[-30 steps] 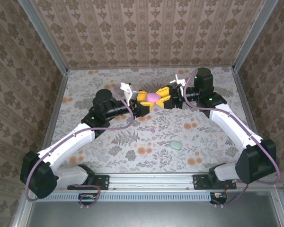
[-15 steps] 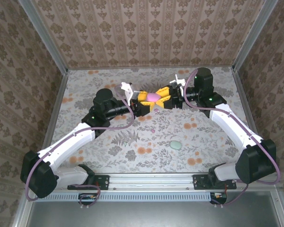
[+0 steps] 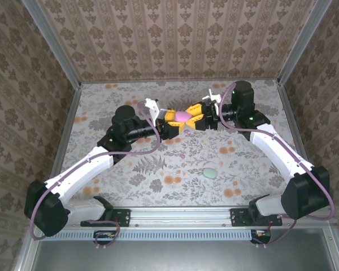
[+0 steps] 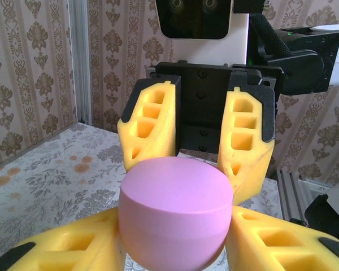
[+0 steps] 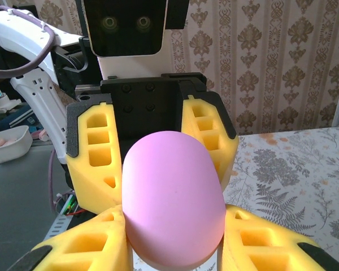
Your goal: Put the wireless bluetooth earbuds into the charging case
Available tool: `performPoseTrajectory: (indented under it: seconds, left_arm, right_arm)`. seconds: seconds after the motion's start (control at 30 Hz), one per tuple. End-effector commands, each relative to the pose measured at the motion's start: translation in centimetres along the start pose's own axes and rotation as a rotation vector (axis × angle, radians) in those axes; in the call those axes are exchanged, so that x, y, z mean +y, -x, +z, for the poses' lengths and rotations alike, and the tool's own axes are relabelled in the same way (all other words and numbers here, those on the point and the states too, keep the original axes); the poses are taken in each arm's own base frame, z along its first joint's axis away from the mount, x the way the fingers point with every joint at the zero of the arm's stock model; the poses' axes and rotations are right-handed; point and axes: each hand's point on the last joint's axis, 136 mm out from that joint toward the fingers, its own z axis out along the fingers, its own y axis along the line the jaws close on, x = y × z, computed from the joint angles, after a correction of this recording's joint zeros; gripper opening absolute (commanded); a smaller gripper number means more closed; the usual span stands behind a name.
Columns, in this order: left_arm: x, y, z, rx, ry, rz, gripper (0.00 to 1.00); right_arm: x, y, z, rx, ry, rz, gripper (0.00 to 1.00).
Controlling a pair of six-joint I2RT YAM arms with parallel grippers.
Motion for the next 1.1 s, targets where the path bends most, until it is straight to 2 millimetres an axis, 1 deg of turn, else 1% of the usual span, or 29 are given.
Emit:
performPoseTrajectory:
  seconds: [0.0,0.13,0.33,0.43,0.53,0.57,0.6,0.77,0.93,1.0,1.07]
  left_arm:
    - [-0.7,1.3,0.1,-0.019,-0.031,0.043,0.43]
    - [-0.8,1.3,0.2,-0.016,-0.036,0.044,0.40]
    - [-0.8,1.4,0.4,-0.015,-0.040,0.040,0.38]
    - [-0.6,1.4,0.4,-0.014,-0.026,0.037,0.36]
    - [-0.3,1.4,0.2,-0.023,-0.001,0.036,0.35]
    - [-0.1,1.5,0.2,-0.030,0.013,0.035,0.35]
    - [0.3,1.6,0.0,-0.041,0.039,0.037,0.35]
    - [0.9,1.9,-0.6,-0.093,0.095,0.064,0.35]
    - [1.6,2.0,-0.9,-0.153,0.143,0.095,0.35]
    - [1.8,1.9,-0.8,-0.169,0.153,0.114,0.35]
    - [1.9,2.0,-0.7,-0.185,0.164,0.139,0.35]
  right_arm:
    - [0.5,1.2,0.1,-0.010,0.026,-0.028,0.34]
    - [0.4,1.1,0.2,-0.008,0.028,-0.019,0.34]
    - [0.3,0.9,0.2,-0.002,0.024,-0.010,0.36]
    - [0.2,0.9,0.2,0.000,0.017,-0.012,0.40]
    - [0.1,1.0,0.2,0.002,0.002,-0.012,0.42]
    - [0.1,1.1,0.1,0.003,-0.008,-0.011,0.44]
    - [-0.1,1.2,0.1,0.003,-0.021,-0.007,0.49]
    - [-0.4,2.1,-0.6,-0.011,-0.096,0.027,0.57]
    - [-0.8,3.6,-1.5,-0.048,-0.186,0.144,0.64]
    - [-1.3,4.0,-1.7,-0.068,-0.217,0.238,0.67]
    - [-2.0,4.3,-1.8,-0.085,-0.253,0.338,0.67]
